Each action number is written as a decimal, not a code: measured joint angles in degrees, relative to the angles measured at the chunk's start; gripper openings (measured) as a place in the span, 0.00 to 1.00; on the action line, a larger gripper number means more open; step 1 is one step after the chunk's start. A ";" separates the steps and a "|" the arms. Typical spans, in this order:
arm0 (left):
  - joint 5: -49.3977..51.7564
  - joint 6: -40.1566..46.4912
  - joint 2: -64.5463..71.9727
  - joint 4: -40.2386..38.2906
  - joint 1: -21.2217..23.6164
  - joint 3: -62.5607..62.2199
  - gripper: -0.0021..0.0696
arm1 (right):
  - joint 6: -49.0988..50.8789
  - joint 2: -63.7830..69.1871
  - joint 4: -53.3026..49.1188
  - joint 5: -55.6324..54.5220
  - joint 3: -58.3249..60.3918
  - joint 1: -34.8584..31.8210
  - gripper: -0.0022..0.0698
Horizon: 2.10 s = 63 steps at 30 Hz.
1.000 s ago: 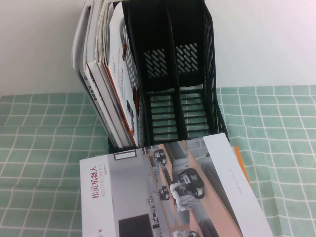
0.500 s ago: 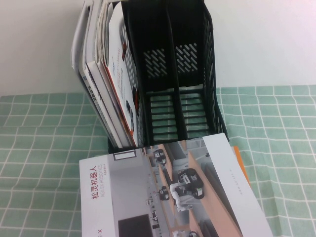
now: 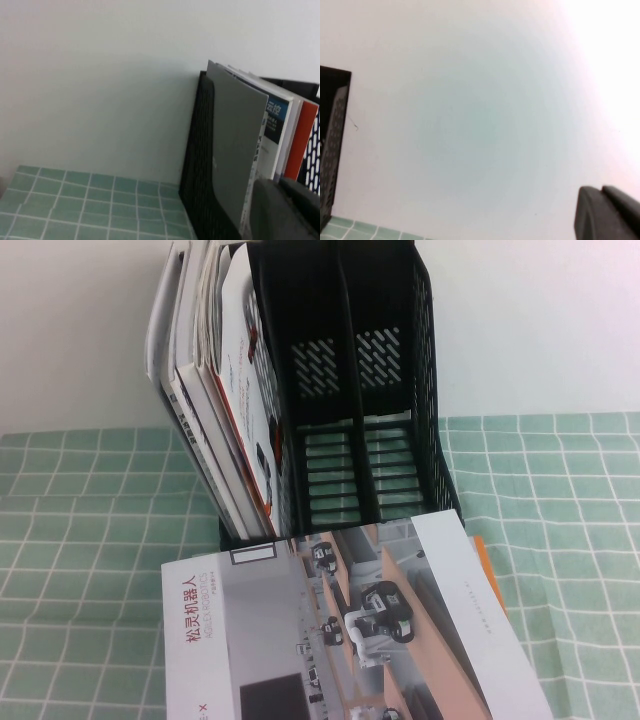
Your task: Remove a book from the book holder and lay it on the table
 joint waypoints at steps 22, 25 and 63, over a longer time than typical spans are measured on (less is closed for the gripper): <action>-9.46 4.98 37.24 0.85 -11.02 -17.32 0.03 | 10.68 35.12 -19.69 -42.47 -5.24 0.00 0.03; -9.86 5.21 41.34 1.36 -17.16 -20.16 0.03 | 16.32 38.67 -25.90 -45.54 -5.24 0.00 0.03; 9.79 -12.04 66.86 12.00 -25.05 -44.61 0.03 | 24.96 68.52 -29.17 -36.95 -19.13 27.33 0.03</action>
